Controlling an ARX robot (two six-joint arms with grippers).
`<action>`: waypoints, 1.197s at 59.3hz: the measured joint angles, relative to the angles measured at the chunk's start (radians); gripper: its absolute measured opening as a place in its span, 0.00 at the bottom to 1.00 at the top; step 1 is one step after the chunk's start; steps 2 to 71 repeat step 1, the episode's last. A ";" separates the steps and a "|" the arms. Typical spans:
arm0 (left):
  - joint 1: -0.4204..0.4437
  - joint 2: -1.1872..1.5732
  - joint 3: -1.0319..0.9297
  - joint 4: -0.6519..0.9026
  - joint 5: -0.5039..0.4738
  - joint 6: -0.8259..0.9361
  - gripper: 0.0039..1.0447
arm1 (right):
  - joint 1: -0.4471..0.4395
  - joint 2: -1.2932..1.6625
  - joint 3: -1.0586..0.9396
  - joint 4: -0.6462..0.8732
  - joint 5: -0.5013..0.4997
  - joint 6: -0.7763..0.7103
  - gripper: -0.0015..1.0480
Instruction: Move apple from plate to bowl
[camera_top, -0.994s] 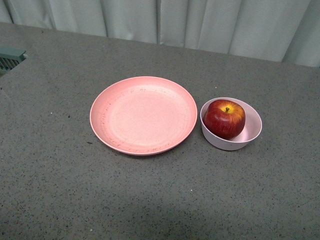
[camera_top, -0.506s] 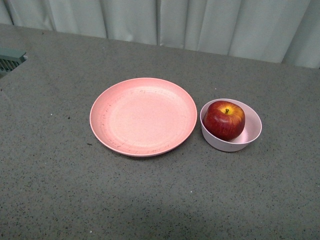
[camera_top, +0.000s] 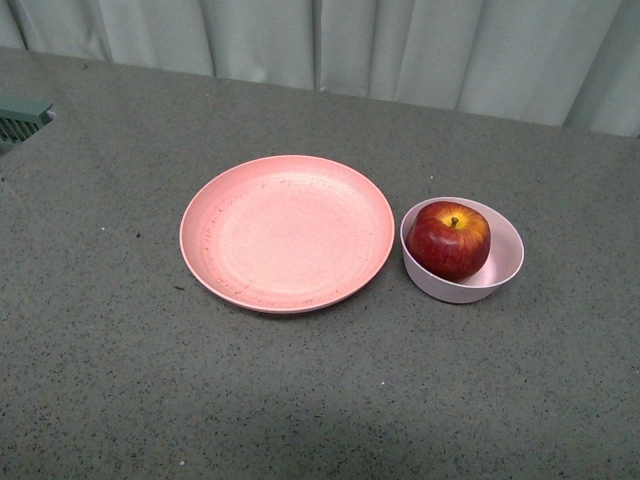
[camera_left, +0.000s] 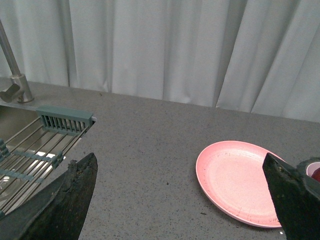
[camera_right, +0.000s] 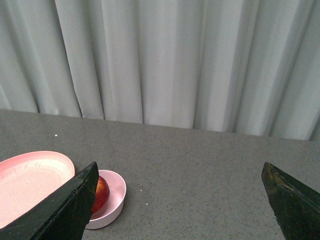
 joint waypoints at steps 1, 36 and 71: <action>0.000 0.000 0.000 0.000 0.000 0.000 0.94 | 0.000 0.000 0.000 0.000 0.000 0.000 0.91; 0.000 0.000 0.000 0.000 0.000 0.000 0.94 | 0.000 0.000 0.000 0.000 0.000 0.000 0.91; 0.000 0.000 0.000 0.000 0.000 0.000 0.94 | 0.000 0.000 0.000 0.000 0.000 0.000 0.91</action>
